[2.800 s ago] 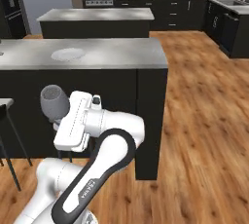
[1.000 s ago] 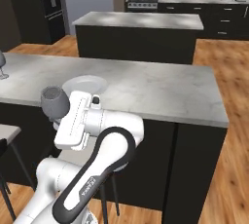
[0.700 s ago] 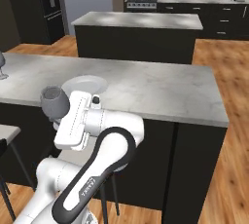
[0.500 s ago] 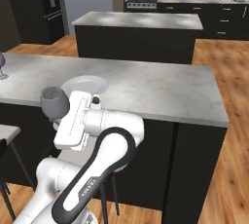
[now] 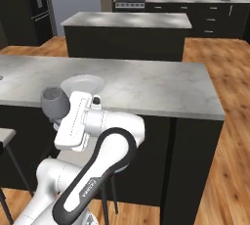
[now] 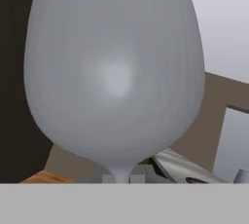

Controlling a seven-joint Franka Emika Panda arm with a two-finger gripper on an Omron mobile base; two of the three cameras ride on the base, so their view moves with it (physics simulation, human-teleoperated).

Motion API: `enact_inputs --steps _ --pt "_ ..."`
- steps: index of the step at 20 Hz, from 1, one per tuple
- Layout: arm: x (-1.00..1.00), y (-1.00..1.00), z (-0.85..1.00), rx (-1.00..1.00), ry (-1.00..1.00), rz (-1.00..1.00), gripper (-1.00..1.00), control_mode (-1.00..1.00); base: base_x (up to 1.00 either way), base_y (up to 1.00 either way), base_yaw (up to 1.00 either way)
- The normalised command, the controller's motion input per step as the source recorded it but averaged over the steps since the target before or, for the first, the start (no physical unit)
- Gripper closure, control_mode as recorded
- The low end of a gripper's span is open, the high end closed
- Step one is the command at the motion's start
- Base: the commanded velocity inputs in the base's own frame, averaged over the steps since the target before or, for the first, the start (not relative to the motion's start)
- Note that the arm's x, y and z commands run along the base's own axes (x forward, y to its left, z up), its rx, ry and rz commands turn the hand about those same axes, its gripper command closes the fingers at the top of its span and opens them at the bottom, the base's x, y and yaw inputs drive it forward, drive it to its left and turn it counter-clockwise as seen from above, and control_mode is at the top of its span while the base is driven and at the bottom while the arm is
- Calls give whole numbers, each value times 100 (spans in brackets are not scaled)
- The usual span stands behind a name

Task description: Retrieve the wine glasses from the counter and place one next to each plate.

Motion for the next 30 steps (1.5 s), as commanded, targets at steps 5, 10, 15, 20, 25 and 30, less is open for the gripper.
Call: enact_inputs --steps 5,10,15,20,25,30 --pt "44 -1 32 0 9 -28 100 -100 0 0 0" --pt "33 -1 50 0 3 -19 100 -100 0 0 0" --pt "42 -6 21 0 2 -7 100 -100 0 0 0" --pt "60 -13 0 0 9 0 100 -100 0 0 0" --pt "66 -20 0 0 10 0 100 -100 0 0 0" --pt "55 -18 -2 0 9 1 100 -100 0 0 0"
